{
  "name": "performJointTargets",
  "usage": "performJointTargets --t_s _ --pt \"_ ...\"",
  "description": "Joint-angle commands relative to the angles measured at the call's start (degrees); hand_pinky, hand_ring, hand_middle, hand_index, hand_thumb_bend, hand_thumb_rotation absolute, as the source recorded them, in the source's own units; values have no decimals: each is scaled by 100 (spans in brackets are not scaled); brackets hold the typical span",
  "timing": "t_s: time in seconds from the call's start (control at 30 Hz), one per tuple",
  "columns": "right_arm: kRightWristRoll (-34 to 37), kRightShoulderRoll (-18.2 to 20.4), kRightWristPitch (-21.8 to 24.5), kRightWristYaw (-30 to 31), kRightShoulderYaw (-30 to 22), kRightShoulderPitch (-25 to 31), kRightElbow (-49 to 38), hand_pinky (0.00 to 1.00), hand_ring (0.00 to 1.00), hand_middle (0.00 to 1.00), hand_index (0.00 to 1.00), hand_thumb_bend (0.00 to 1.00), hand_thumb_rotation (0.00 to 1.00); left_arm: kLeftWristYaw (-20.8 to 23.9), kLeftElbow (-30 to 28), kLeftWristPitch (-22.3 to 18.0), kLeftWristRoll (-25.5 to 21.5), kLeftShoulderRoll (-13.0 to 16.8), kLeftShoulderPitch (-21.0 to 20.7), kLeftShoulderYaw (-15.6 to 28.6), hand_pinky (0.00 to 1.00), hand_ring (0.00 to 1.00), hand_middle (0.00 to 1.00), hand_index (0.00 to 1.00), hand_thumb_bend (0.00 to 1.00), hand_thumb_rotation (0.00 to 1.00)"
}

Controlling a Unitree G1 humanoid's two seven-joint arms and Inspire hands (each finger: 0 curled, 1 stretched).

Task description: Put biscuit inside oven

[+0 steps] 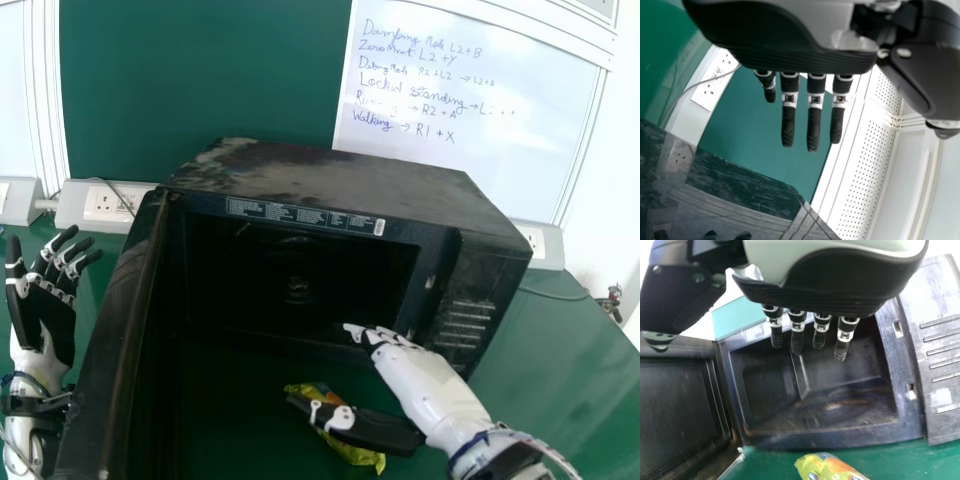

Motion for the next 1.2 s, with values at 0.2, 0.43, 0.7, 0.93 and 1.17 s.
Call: performJointTargets --t_s 0.2,0.43,0.7,0.93,1.17 --pt "-895 575 -818 1635 -154 -888 -10 94 100 100 100 100 62 -4 -108 44 -7 47 -112 -46 70 69 70 75 67 59" --pt "-1207 849 -1186 2077 -311 -1096 -10 97 100 100 100 100 55 29 -121 67 11 94 -138 2 70 69 69 73 70 59" --pt "-1085 807 -1639 2085 -565 -924 -10 96 100 100 100 100 50 -1 -67 123 -98 139 -264 54 69 68 68 72 69 56" --pt "-1065 839 -2036 1972 -861 -728 -10 98 100 100 100 100 46 -10 -30 139 -120 231 -288 99 69 67 67 70 69 57" --pt "-1288 892 -2394 2098 -683 -745 -10 97 100 100 100 100 44 35 -143 209 -131 252 -281 66 69 67 67 70 67 58"
